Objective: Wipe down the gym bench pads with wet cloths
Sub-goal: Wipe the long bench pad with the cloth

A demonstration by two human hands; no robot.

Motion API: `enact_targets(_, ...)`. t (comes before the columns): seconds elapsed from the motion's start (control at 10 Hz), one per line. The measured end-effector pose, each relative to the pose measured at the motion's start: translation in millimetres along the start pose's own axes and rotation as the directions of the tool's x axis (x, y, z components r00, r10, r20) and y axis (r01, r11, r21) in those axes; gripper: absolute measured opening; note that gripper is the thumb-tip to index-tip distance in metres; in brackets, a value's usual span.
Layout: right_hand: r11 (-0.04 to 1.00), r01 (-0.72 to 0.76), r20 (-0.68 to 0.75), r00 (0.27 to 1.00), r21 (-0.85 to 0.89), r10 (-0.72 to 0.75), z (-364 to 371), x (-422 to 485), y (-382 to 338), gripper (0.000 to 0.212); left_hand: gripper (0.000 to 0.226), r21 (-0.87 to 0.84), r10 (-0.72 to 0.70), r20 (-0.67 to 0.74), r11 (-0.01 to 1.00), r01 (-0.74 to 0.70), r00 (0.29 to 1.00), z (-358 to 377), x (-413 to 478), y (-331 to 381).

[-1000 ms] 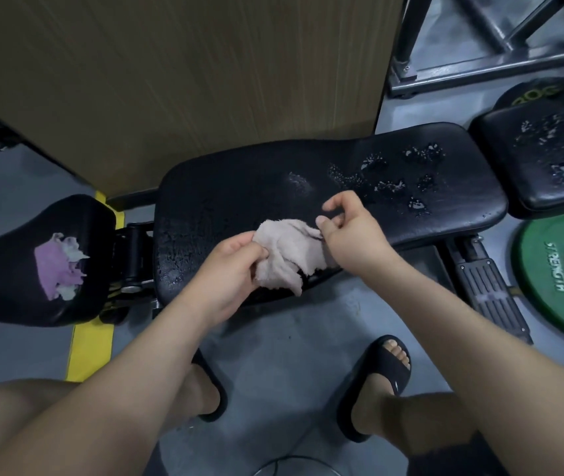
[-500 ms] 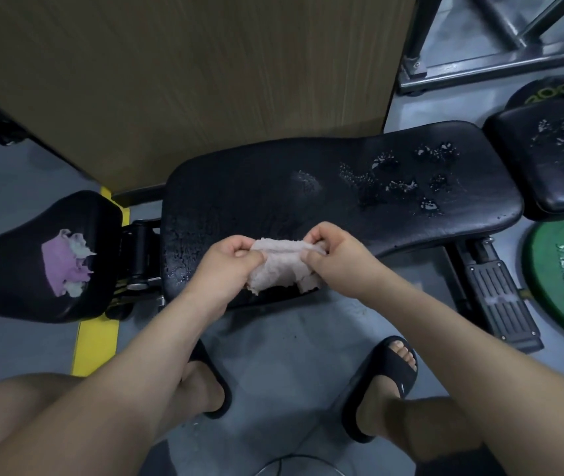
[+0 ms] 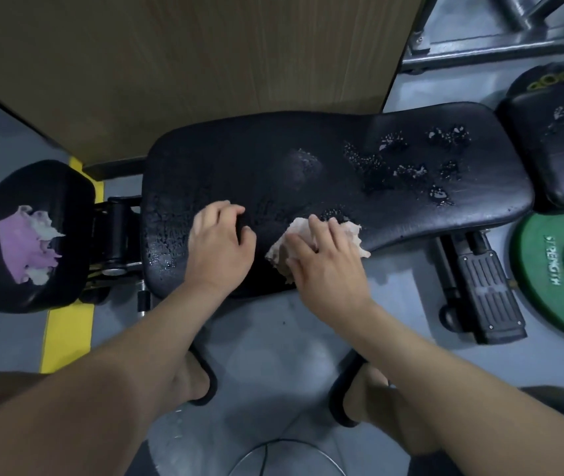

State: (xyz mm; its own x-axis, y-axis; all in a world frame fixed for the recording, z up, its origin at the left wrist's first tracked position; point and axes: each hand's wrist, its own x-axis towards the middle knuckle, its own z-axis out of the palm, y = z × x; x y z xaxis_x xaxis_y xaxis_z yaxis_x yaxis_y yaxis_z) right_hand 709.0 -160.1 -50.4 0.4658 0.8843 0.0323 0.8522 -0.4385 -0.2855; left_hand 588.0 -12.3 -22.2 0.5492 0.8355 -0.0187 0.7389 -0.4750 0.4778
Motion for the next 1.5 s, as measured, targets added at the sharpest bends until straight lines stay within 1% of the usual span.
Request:
enact_targets(0.1, 1.0, -0.003, 0.034, 0.999, 0.005, 0.003, 13.3, -3.9, -3.9, 0.049, 0.051, 0.156, 0.01, 0.05, 0.988, -0.018, 0.999, 7.6, 4.3, -12.4)
enact_targets(0.2, 0.994, 0.094, 0.03, 0.995, -0.053, -0.092, 13.7, -21.2, 5.6, 0.05, 0.059, 0.241, -0.032, 0.104, 0.97, 0.006, 0.994, 14.3, 5.2, -30.4)
enact_targets(0.3, 0.978, 0.124, 0.015, 0.992, -0.168, -0.124, 3.4, -6.6, 41.7, 0.053, 0.06, 0.293, 0.005, 0.044, 0.956, -0.018, 0.999, 22.7, 0.0, -39.0)
enact_targets(0.4, 0.973, -0.076, -0.02, 0.997, -0.216, 0.074, -5.5, 21.8, 62.9, 0.05, 0.06, 0.291, 0.01, -0.005, 0.957, -0.008, 1.0, 26.6, 0.3, -41.0)
enact_targets(0.5, 0.948, -0.257, -0.135, 0.963, -0.187, 0.234, -11.5, 20.6, 50.9, 0.043, 0.062, 0.285, 0.014, -0.029, 0.959, -0.005, 0.999, 27.1, 0.4, -42.2)
enact_targets(0.6, 0.941, -0.301, -0.17, 0.946, -0.155, 0.275, -16.8, 22.5, 49.7, 0.045, 0.063, 0.284, 0.017, -0.057, 0.959, 0.0, 0.998, 28.0, 0.5, -41.4)
enact_targets(0.7, 0.928, -0.372, -0.222, 0.907, -0.028, 0.357, -13.1, 29.1, 43.0, 0.037, 0.063, 0.28, 0.023, -0.078, 0.96, 0.0, 0.997, 28.7, 0.8, -41.3)
enact_targets(0.8, 0.958, -0.242, -0.243, 0.931, 0.153, 0.274, -3.3, 23.8, 5.6, 0.04, 0.063, 0.281, 0.028, -0.093, 0.96, -0.001, 0.995, 28.9, 0.3, -41.8)
enact_targets(0.9, 0.987, 0.086, -0.12, 0.99, 0.136, -0.07, -1.3, 9.8, -15.5, 0.047, 0.063, 0.276, 0.029, -0.1, 0.961, 0.0, 0.995, 28.8, 0.0, -41.5)
enact_targets(1.0, 0.989, 0.145, -0.132, 0.981, 0.009, -0.142, -8.4, 19.7, 17.4, 0.046, 0.063, 0.28, 0.03, -0.109, 0.96, 0.002, 0.994, 29.3, 0.4, -41.8)
enact_targets(1.1, 0.993, -0.114, -0.284, 0.952, 0.022, 0.115, -12.5, 38.9, 41.6, 0.03, 0.063, 0.293, 0.031, -0.116, 0.956, 0.004, 0.993, 30.4, 0.3, -41.6)
enact_targets(1.2, 0.999, 0.053, -0.228, 0.972, 0.003, -0.051, -1.8, 26.8, 14.9, 0.027, 0.063, 0.297, 0.031, -0.112, 0.955, 0.004, 0.993, 30.6, 0.8, -41.6)
enact_targets(1.3, 0.97, 0.245, -0.077, 0.967, 0.01, -0.243, -5.7, 16.5, 13.0, 0.033, 0.063, 0.298, 0.031, -0.11, 0.955, 0.003, 0.993, 30.5, 0.5, -42.4)
enact_targets(1.4, 0.999, 0.039, -0.113, 0.993, -0.005, -0.039, -13.9, 45.8, 43.0, 0.041, 0.063, 0.303, 0.034, -0.108, 0.953, 0.0, 0.994, 31.2, 1.0, -42.9)
enact_targets(1.5, 0.983, -0.157, -0.237, 0.955, 0.099, 0.176, -14.4, 64.2, 42.6, 0.041, 0.063, 0.308, 0.033, -0.104, 0.951, 0.0, 0.994, 32.2, 0.9, -43.8)
